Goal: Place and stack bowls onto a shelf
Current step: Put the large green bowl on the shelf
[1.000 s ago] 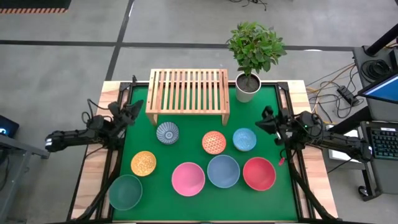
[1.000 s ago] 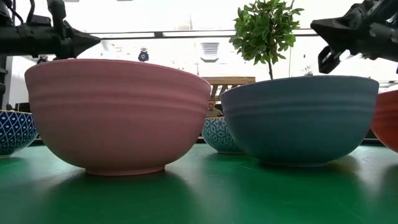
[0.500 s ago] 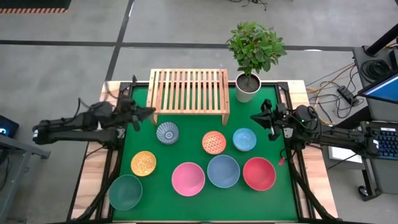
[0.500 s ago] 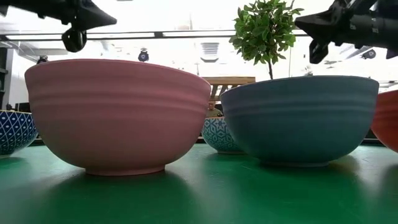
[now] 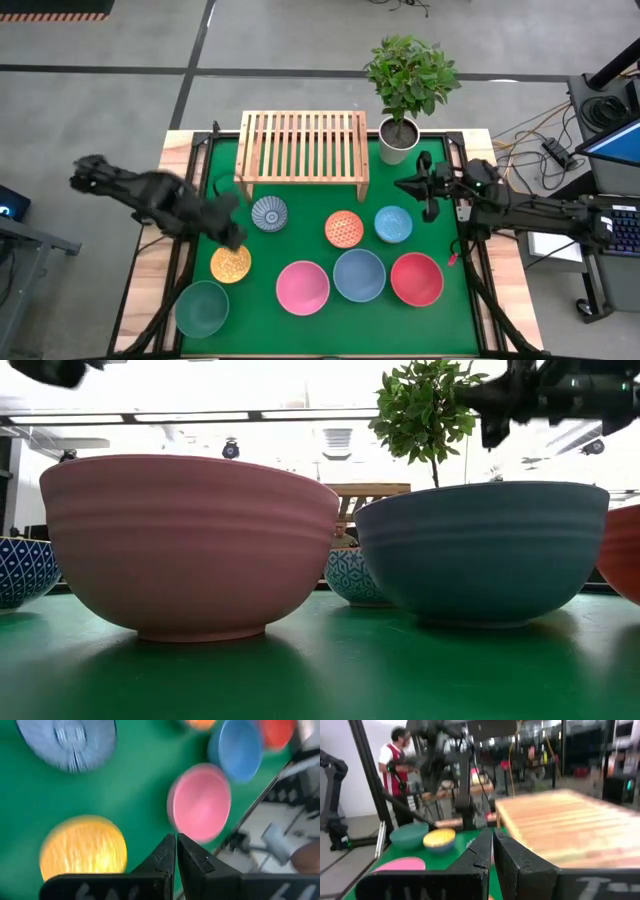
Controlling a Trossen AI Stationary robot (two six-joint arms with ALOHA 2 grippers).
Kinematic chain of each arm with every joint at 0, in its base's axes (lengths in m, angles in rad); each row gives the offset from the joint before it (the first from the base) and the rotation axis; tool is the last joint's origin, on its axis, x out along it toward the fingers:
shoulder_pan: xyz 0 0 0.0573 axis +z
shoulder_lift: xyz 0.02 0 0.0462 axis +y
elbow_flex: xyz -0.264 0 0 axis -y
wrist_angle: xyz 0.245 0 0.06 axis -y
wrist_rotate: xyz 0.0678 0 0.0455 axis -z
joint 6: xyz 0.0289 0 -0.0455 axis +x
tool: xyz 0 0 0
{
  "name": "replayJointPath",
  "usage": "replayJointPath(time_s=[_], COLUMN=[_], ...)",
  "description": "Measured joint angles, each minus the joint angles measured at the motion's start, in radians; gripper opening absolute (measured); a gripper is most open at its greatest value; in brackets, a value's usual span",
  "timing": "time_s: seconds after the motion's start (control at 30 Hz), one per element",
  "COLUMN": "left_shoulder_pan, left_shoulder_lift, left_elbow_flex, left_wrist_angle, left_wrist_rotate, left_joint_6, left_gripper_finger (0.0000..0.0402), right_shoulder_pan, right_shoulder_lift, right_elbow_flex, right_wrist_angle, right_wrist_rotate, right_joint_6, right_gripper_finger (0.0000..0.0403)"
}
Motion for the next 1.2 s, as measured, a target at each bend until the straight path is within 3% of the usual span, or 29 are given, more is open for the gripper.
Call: replayJointPath(time_s=[0.3,0.47,0.67,1.03,1.2], left_shoulder_pan=[-0.383,-0.495,-0.515,-0.522,-0.522], left_shoulder_lift=[0.248,0.338,0.416,0.559,0.604], left_elbow_flex=[0.073,0.059,0.053,0.052,0.052], left_wrist_angle=[-0.032,-0.023,0.03,0.227,0.216], left_wrist_rotate=[0.044,0.088,0.086,0.115,0.146], left_joint_6=[-0.572,-0.817,-0.849,-0.87,-0.87], left_gripper_finger=[0.0,0.0,0.0035,0.0204,0.0234], right_shoulder_pan=[0.0,0.0,0.0,0.0,0.0], right_shoulder_lift=[0.0,0.0,0.0,0.0,0.0], right_elbow_flex=[0.13,0.134,0.134,0.134,0.134], right_wrist_angle=[-0.211,-0.219,-0.209,-0.196,-0.197], right_wrist_rotate=[0.0,0.0,0.0,0.0,-0.004], right_joint_6=[-0.088,-0.092,-0.092,-0.091,-0.081], right_gripper_finger=[0.0009,0.0009,0.0009,0.0009,0.0009])
